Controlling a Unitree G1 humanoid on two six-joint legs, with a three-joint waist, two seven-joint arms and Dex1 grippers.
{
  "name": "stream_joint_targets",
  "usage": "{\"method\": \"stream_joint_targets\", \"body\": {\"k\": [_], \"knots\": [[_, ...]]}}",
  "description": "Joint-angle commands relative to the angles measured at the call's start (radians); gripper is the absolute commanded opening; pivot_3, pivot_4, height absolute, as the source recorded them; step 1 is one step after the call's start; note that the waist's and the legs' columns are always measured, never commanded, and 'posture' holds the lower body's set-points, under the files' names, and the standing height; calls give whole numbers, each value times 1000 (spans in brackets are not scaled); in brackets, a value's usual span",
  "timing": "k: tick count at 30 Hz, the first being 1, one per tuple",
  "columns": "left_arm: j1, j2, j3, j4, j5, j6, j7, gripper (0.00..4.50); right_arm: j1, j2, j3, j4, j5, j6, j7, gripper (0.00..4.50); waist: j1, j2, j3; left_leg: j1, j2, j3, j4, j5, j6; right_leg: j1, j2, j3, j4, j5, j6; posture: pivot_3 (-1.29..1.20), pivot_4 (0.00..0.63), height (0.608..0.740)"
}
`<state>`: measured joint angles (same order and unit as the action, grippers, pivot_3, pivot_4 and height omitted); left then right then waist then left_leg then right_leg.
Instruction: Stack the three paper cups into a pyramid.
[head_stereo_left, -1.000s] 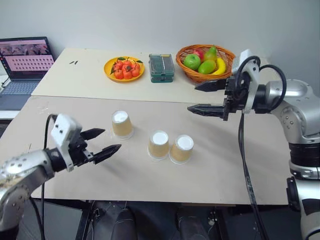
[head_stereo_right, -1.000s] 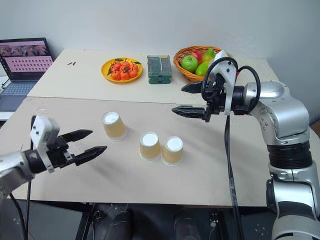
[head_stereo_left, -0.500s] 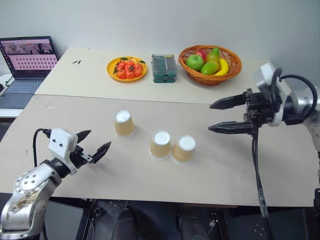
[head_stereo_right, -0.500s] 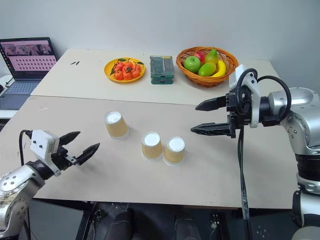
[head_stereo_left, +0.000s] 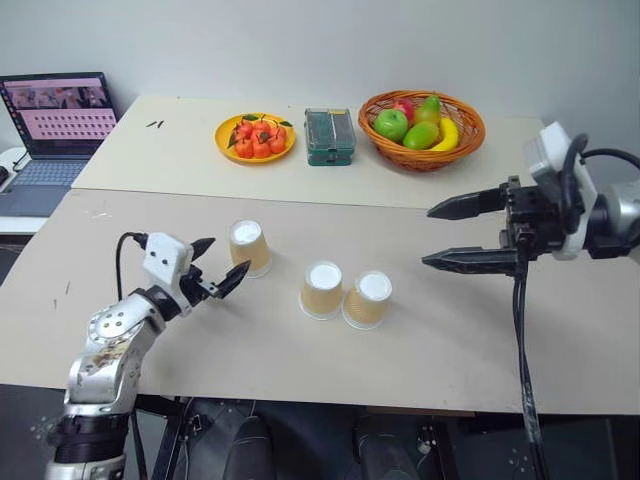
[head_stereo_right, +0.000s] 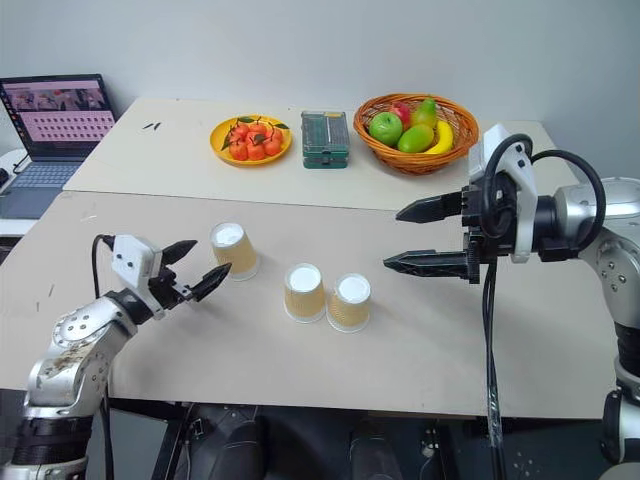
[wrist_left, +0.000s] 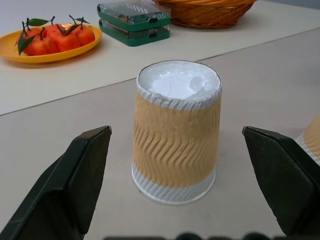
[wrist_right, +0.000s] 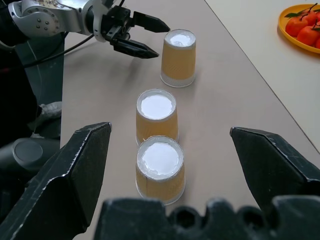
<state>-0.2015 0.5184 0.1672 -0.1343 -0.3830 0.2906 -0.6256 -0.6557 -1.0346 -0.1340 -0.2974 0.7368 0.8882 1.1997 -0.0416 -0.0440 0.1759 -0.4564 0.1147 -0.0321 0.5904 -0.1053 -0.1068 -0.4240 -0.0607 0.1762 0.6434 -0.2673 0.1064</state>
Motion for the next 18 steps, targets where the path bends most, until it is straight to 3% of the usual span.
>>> {"method": "stream_joint_targets", "body": {"k": [1,13,18], "knots": [[-63,-14,-23,43,23,-58,-15,4500,3,-29,-58,-38,33,15,-19,4464,0,0,0,0,0,0,0,0,0,0,0,0,0,0,0,0,150,740],[-165,-56,-41,160,45,-112,-31,4500,43,-60,-95,-65,61,22,-67,4464,0,0,0,0,0,0,0,0,0,0,0,0,0,3,5,0,150,740],[-163,-71,-45,164,39,-114,-34,2870,49,-70,-96,-65,65,16,-78,4500,1,0,0,0,0,0,0,0,0,0,0,0,0,4,6,0,150,740]]}}
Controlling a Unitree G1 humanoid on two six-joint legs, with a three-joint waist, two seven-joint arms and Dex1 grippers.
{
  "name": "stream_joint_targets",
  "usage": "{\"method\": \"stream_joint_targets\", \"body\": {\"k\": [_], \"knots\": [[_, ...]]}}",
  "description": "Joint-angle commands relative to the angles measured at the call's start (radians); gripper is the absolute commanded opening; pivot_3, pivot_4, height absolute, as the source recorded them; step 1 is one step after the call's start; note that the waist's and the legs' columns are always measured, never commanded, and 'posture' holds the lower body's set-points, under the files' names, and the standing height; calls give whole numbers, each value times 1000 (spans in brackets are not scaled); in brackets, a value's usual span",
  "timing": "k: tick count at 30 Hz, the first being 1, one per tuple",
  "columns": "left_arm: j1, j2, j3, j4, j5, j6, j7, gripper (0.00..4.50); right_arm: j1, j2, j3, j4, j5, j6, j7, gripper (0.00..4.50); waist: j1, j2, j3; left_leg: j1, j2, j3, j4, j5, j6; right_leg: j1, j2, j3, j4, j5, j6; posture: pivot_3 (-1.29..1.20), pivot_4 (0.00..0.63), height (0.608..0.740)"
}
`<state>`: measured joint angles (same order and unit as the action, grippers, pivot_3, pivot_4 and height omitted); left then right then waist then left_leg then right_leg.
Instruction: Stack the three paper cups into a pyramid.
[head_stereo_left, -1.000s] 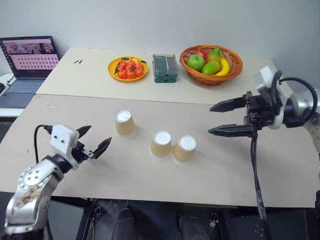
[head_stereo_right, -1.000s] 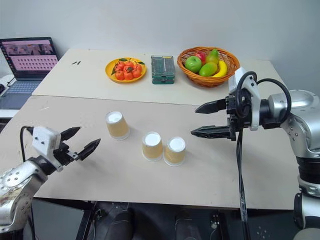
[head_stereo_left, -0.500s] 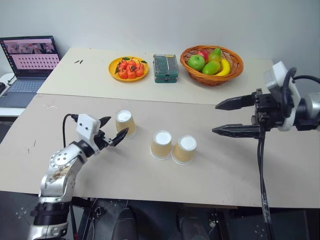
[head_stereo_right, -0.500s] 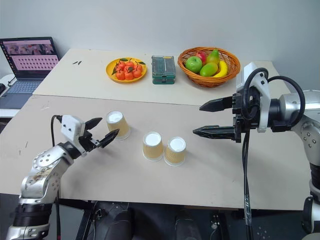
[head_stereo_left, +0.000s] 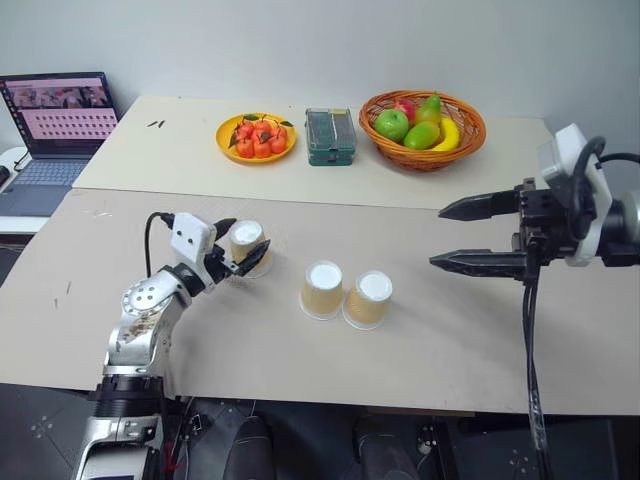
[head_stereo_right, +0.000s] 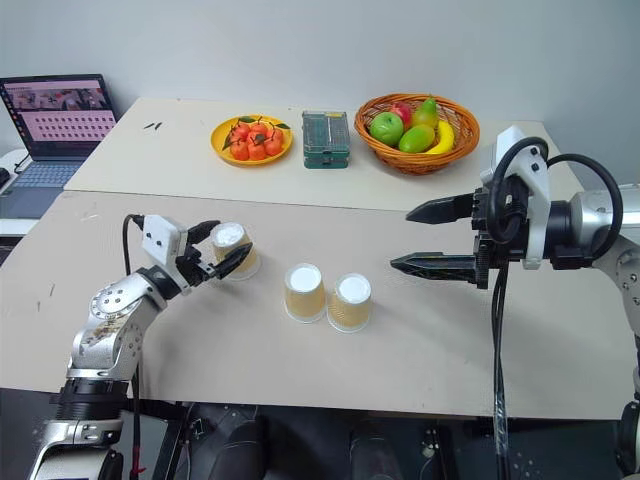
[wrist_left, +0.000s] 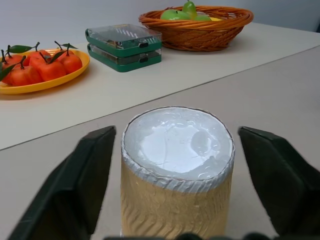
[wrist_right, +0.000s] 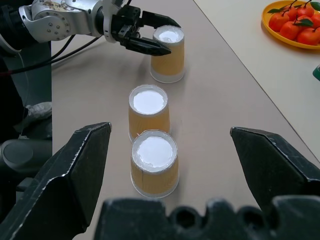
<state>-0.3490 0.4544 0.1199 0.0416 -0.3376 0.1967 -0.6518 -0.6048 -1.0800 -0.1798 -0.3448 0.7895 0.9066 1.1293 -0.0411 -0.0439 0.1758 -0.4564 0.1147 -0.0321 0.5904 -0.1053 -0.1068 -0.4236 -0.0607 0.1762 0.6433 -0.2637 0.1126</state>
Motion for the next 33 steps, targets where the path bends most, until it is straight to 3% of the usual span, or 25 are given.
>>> {"method": "stream_joint_targets", "body": {"k": [1,10,16,21,27,33], "knots": [[-16,-9,2,-12,-6,-20,-7,2613,-1,-26,-50,-16,13,-4,-9,4500,0,0,0,0,0,0,0,0,0,0,0,0,0,0,0,0,150,740],[-97,-6,7,-74,-40,42,-1,2613,0,-23,-49,-14,16,-11,-27,4500,1,0,0,0,0,0,0,0,0,0,0,0,0,0,0,0,150,740],[-277,19,-54,-112,-123,183,-124,2613,44,-13,-81,-41,41,2,-54,4500,11,0,0,-1,0,0,0,0,0,0,0,0,0,0,1,0,150,740],[-408,53,-116,-65,-168,258,-283,2613,168,-23,-140,-96,58,2,-56,4500,11,0,0,0,0,0,0,0,0,0,0,0,1,0,2,0,150,740],[-533,-8,-161,-43,-217,348,-335,2613,255,0,-174,-130,40,-12,-137,4500,12,0,0,0,0,0,1,0,0,1,0,0,1,-1,2,0,150,740],[-541,-36,-201,-87,-243,417,-365,2613,303,22,-212,-177,71,-3,-196,4500,5,0,0,-1,0,0,1,0,0,0,0,0,2,0,2,0,150,740]]}}
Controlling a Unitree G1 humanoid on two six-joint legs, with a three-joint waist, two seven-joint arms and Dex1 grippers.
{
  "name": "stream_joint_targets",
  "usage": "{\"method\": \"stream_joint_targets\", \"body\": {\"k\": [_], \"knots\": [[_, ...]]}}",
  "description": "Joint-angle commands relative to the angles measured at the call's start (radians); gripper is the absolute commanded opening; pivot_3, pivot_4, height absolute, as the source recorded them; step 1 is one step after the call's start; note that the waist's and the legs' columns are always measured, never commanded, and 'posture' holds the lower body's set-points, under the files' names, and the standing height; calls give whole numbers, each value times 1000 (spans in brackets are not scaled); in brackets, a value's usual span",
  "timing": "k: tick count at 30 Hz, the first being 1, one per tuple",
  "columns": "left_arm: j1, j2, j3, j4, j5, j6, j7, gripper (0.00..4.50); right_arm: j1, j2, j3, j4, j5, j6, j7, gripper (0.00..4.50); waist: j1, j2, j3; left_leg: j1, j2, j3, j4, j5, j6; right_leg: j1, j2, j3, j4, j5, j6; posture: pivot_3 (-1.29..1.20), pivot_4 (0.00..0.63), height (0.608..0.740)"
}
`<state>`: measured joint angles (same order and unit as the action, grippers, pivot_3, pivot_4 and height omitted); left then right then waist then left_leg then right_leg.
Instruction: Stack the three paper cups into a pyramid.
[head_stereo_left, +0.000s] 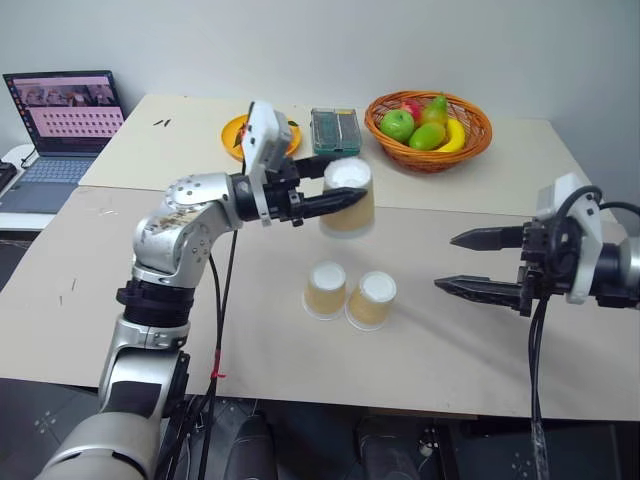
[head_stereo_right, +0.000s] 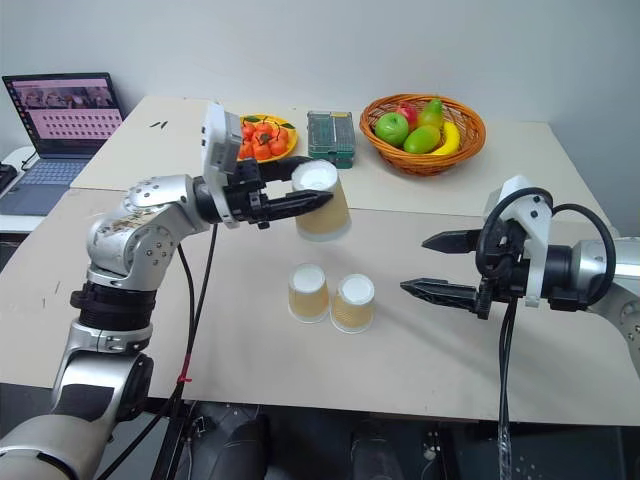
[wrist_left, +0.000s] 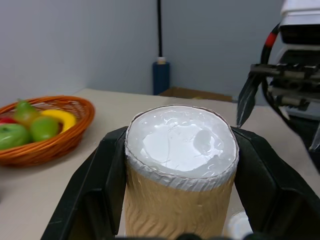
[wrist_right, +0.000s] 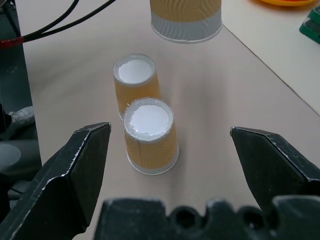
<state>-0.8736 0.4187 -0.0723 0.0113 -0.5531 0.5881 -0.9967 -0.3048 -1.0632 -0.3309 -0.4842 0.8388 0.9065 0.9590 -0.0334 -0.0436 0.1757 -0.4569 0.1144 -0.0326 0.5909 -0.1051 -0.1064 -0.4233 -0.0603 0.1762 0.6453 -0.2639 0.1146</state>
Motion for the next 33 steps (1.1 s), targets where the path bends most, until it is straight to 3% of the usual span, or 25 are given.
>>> {"method": "stream_joint_targets", "body": {"k": [1,15,33], "knots": [[-16,-1,-14,-62,-32,42,-23,2613,12,6,-65,-42,24,-3,-32,4500,-5,0,0,0,0,0,0,0,0,0,0,0,0,0,0,0,150,740],[39,6,-54,-152,-63,143,-47,2613,94,68,-90,-116,49,-5,-155,4500,-8,0,0,0,0,0,1,0,0,1,0,0,0,0,0,0,150,740],[107,33,-53,-175,-32,101,-44,2613,57,52,-66,-95,58,-17,-167,4500,-9,0,0,0,0,0,1,0,0,1,0,0,0,0,0,0,150,740]]}}
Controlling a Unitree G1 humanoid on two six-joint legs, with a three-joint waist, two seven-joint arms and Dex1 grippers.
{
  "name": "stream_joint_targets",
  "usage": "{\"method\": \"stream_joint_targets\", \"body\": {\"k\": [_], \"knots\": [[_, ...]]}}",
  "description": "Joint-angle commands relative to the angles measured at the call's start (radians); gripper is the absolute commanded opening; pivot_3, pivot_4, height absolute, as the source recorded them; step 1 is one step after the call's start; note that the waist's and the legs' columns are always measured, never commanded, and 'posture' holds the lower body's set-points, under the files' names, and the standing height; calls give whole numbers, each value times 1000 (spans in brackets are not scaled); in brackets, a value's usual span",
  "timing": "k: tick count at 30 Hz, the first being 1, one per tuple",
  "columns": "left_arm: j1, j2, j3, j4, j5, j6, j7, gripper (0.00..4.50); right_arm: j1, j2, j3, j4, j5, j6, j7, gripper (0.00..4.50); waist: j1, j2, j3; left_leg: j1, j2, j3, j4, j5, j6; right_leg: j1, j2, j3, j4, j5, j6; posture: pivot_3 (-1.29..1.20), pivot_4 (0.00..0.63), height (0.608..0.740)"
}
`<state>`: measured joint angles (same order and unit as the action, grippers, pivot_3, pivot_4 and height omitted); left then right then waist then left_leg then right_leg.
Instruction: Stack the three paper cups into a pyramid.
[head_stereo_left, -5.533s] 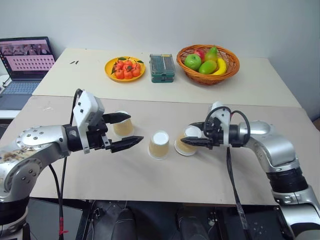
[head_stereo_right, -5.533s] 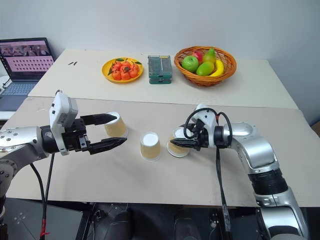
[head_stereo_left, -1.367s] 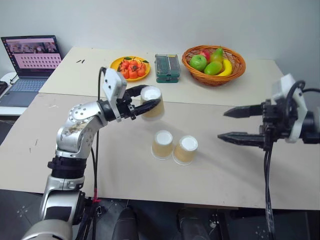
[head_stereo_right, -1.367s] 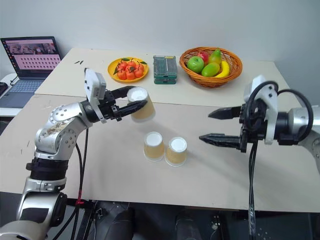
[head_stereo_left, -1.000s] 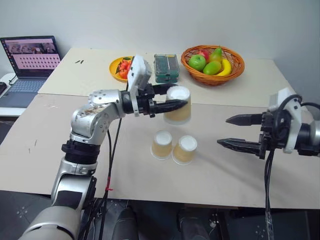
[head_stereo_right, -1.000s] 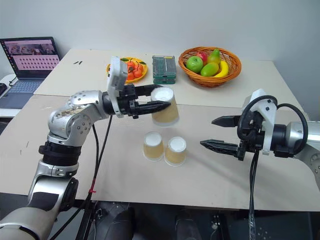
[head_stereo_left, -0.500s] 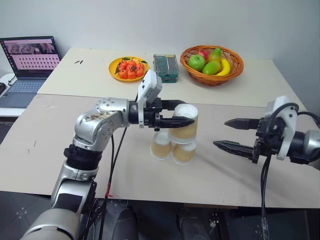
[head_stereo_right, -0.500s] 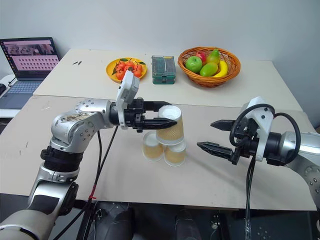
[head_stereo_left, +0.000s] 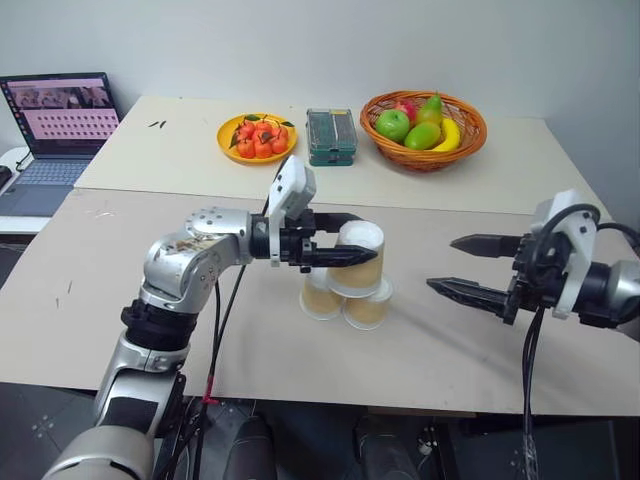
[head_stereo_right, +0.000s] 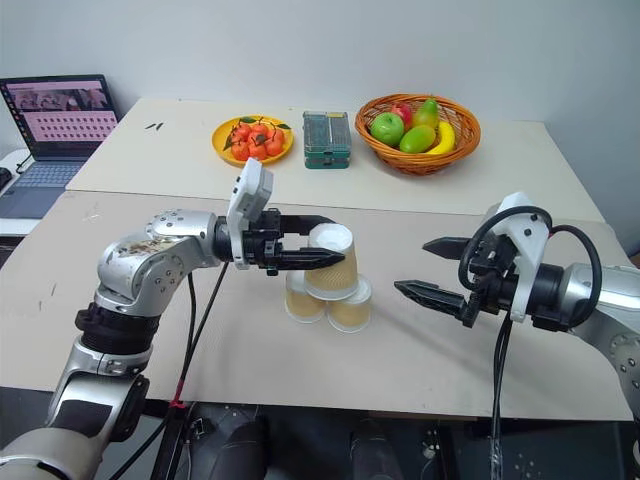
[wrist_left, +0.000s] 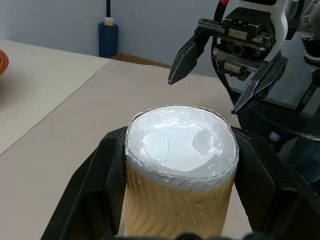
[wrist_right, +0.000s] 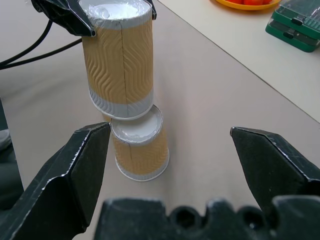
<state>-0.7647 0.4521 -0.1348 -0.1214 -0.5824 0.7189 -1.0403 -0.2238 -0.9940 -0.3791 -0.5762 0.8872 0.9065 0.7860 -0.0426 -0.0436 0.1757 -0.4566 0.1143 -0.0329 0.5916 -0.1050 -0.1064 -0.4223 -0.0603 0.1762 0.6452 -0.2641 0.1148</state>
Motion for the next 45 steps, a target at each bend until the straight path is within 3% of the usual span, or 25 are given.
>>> {"method": "stream_joint_targets", "body": {"k": [1,3,5,8,22,30,36,38,42,45], "knots": [[-2,-1,10,-43,-2,-31,0,2613,-27,-18,-16,-1,8,-17,6,4500,0,0,0,0,0,0,0,0,0,0,0,0,0,0,0,0,150,740],[-3,-2,9,-44,2,-40,0,2613,-33,-21,-13,2,4,-18,9,4500,1,0,0,0,0,0,0,0,0,0,0,0,0,0,0,0,150,740],[-2,-3,9,-44,0,-43,1,3543,-38,-23,-12,6,3,-19,12,4500,1,0,0,0,0,0,0,0,0,0,0,0,0,0,0,0,150,740],[-4,-5,10,-43,-3,-44,3,4427,-43,-25,-11,10,1,-19,16,4500,1,0,0,0,0,0,0,0,0,0,0,0,0,0,0,0,150,740],[-27,-16,41,-23,-16,-39,28,4427,-52,-23,5,30,-17,-31,27,4500,1,0,0,0,0,0,0,0,0,0,0,0,0,0,0,0,150,740],[-127,-30,123,-65,-120,36,74,4427,-65,-10,32,48,-33,-47,40,4500,0,0,0,0,0,0,0,0,0,0,0,0,0,0,0,0,150,740],[-265,-54,305,105,-57,-25,376,4427,-93,-2,54,77,-42,-60,60,4500,-1,0,0,0,0,0,1,0,0,0,0,0,0,0,1,0,150,740],[-262,-10,352,118,-71,5,398,4427,-99,-12,45,96,-42,-65,78,4500,-4,0,0,0,0,0,0,0,0,0,0,0,0,0,1,0,150,740],[-128,186,351,-36,-70,54,304,4427,-65,-50,-15,159,-50,-85,150,4500,-12,1,0,0,0,0,-3,0,0,-1,0,0,1,1,-3,0,150,740],[3,239,401,-145,-79,71,355,4427,-21,-87,-45,206,-71,-107,222,4500,3,0,0,0,0,0,-2,0,0,-1,0,0,1,1,-4,0,150,740]]}}
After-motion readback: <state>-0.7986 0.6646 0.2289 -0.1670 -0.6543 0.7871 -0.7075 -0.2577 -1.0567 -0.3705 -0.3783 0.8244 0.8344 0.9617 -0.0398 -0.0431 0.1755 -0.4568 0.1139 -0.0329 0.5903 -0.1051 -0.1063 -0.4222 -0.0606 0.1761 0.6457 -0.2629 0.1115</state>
